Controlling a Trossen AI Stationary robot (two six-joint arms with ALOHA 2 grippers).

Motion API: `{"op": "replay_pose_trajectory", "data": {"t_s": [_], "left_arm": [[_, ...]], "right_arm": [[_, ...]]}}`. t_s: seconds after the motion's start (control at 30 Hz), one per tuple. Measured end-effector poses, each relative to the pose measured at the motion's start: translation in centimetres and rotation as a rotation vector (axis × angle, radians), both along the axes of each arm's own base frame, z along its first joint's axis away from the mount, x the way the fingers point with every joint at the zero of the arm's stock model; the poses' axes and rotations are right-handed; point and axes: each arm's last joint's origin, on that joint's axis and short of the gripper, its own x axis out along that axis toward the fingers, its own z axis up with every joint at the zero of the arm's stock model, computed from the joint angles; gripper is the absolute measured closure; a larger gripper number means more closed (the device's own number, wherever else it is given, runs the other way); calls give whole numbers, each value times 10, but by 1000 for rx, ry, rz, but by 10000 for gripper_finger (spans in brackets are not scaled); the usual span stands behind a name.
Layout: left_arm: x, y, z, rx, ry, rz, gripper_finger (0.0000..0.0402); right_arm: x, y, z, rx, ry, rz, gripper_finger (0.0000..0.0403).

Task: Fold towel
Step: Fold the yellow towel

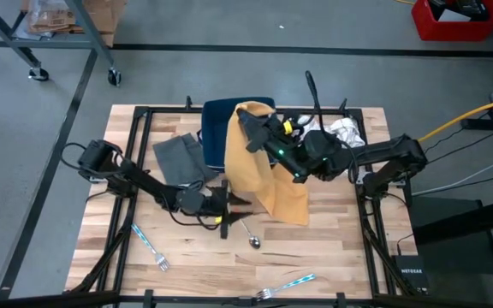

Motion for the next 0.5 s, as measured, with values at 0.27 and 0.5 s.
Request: {"op": "replay_pose_trajectory", "data": {"t_s": [0.27, 0.5], "left_arm": [[-2, 25, 6, 48, -8, 458, 259], [-19, 4, 36, 160, -43, 411, 303]], "right_arm": [[0, 1, 0, -16, 15, -3, 398], [-3, -2, -1, -69, 113, -135, 398]]}}
